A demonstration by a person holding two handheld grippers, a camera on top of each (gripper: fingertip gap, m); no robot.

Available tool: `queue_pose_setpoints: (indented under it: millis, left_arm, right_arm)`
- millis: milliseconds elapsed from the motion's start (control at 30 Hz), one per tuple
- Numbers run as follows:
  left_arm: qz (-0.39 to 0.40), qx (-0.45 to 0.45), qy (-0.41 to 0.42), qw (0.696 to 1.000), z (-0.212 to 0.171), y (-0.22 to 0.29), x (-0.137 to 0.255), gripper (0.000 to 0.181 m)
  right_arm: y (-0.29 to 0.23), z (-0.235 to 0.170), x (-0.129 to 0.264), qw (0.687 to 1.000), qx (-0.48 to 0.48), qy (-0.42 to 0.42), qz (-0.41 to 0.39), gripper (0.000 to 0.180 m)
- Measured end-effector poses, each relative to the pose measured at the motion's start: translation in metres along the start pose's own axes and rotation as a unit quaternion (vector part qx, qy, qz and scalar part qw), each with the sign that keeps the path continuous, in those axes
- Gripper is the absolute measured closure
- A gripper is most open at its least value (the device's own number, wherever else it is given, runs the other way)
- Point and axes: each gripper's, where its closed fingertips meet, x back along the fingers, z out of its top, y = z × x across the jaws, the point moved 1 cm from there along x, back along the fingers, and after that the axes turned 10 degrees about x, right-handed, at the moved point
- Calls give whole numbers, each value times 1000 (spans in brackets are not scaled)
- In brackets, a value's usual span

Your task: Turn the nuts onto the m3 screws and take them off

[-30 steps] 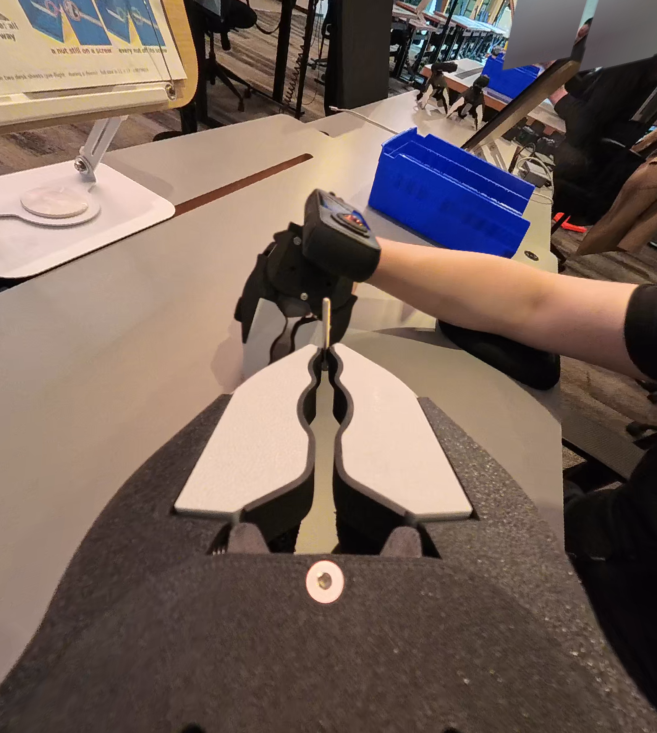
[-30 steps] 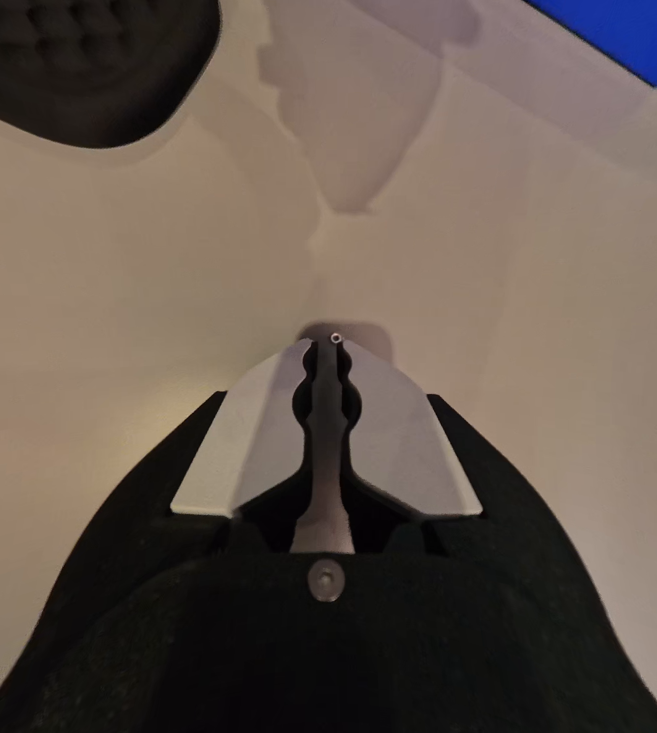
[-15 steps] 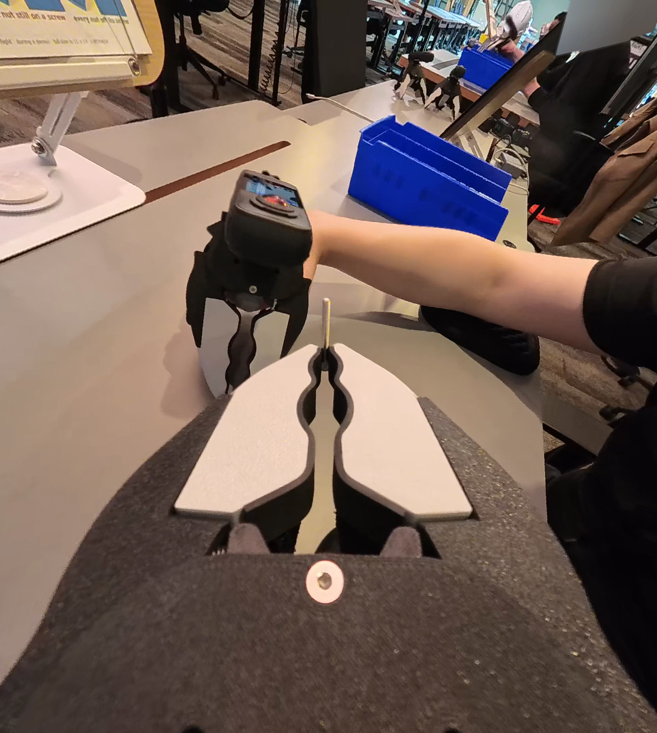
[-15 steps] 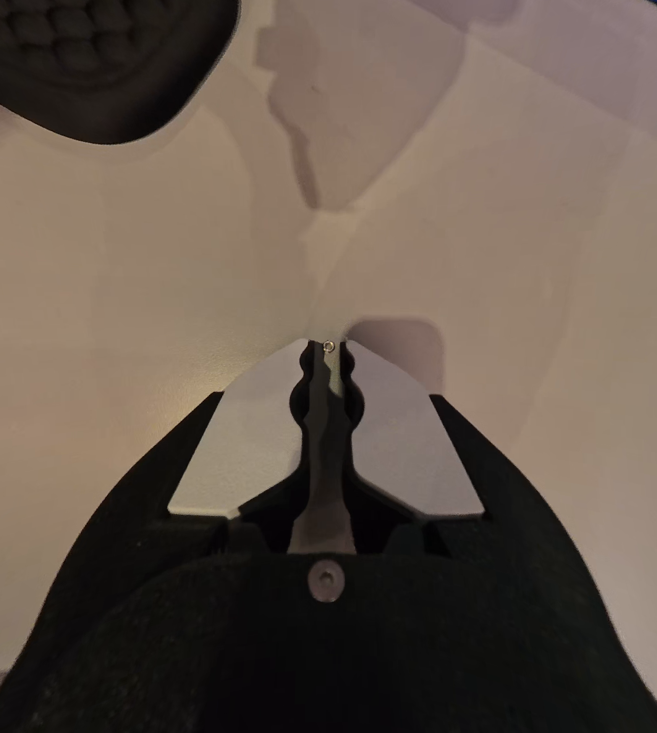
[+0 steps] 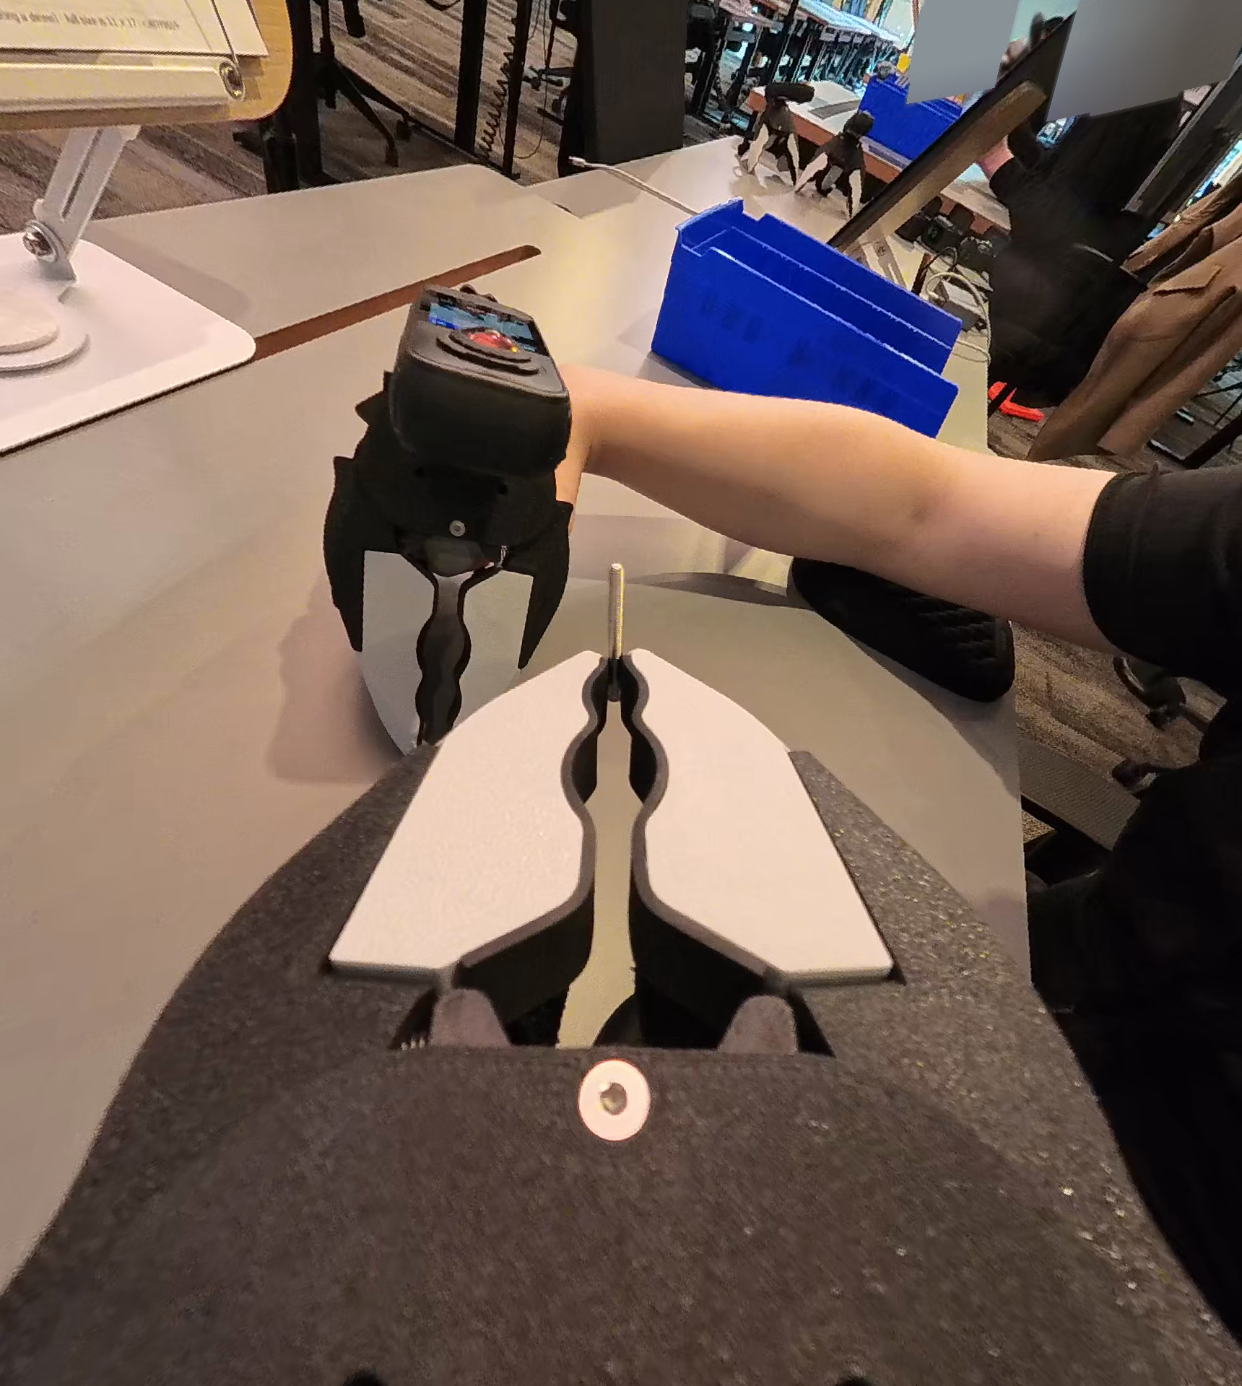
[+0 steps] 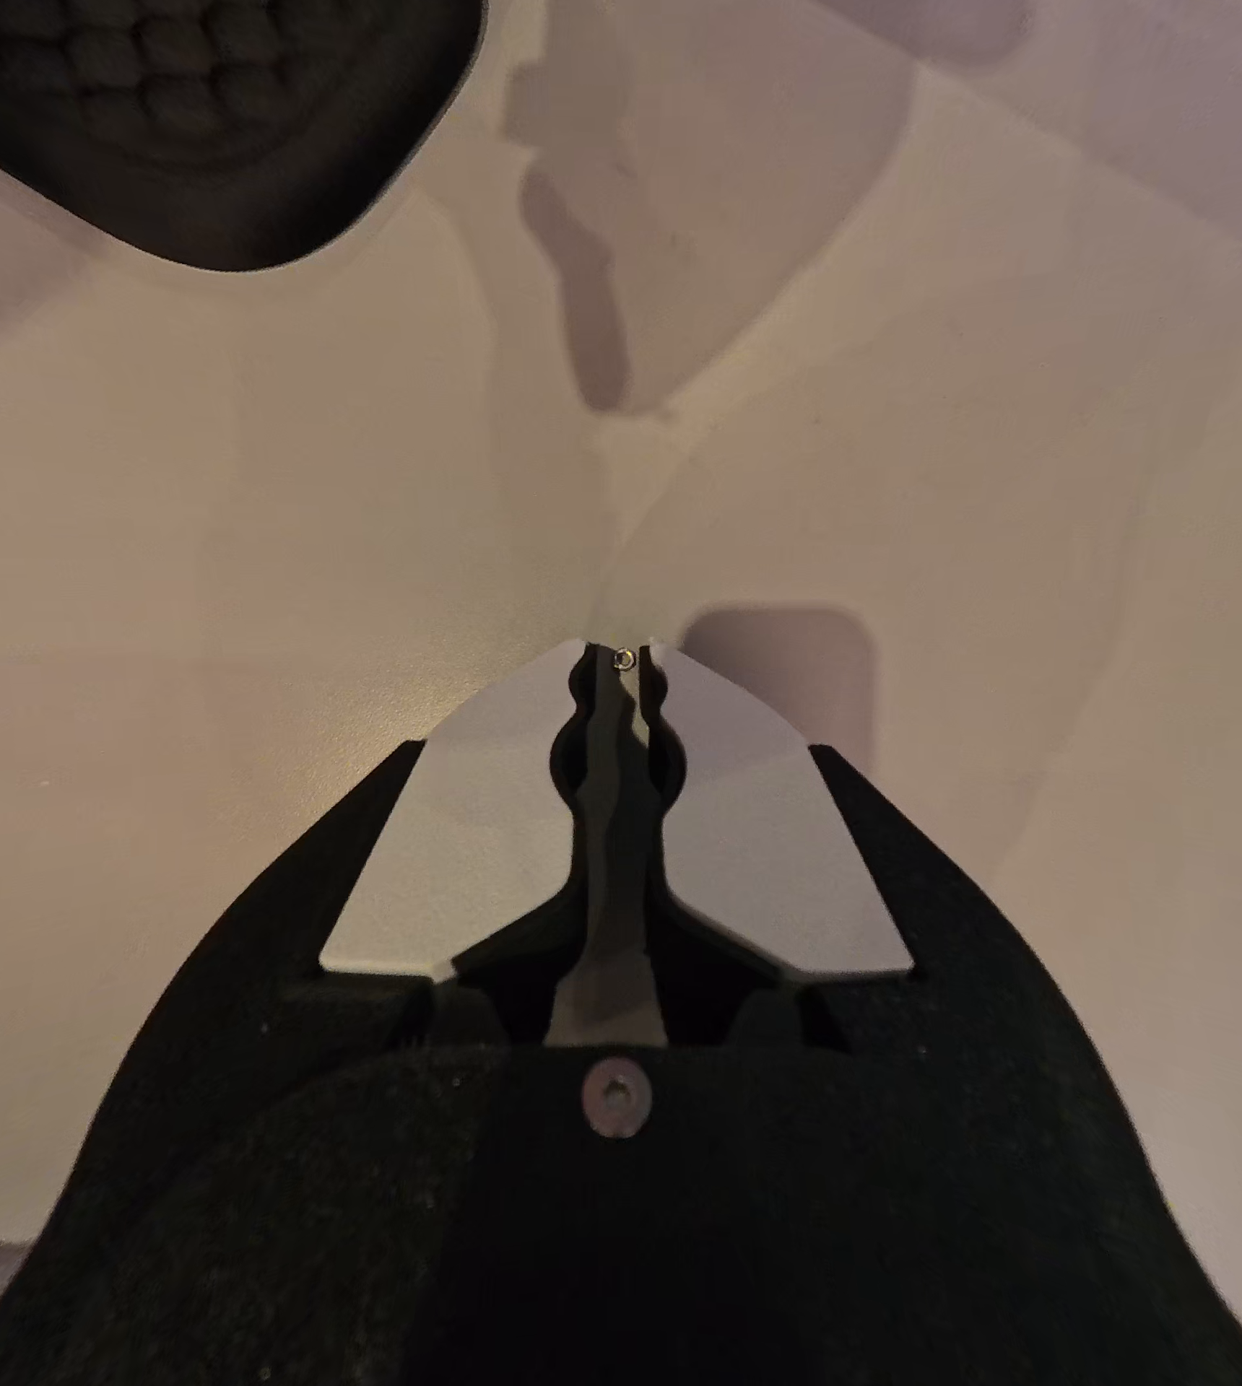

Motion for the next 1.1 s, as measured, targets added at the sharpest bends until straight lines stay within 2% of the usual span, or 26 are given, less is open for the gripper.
queue_pose_setpoints:
  millis: [100,533,867,1000,1100]
  left_arm:
    - [0,0,-1,1000,-1,0,0,178]
    - [11,3,18,1000,3,-4,9,178]
    - [15,-2,8,1000,-9,-2,4,178]
    - [14,-3,21,1000,-4,1,8,179]
    - [16,-7,23,1000,-3,4,11,179]
  right_arm:
    - [-1,0,0,1000,-2,2,1,175]
    - [-10,-1,2,999,-22,12,-30,176]
    - [-42,-8,13,997,-24,-27,-63,180]
    - [-23,-9,19,991,-41,-25,-127,180]
    - [-11,-9,16,991,-48,-17,-127,175]
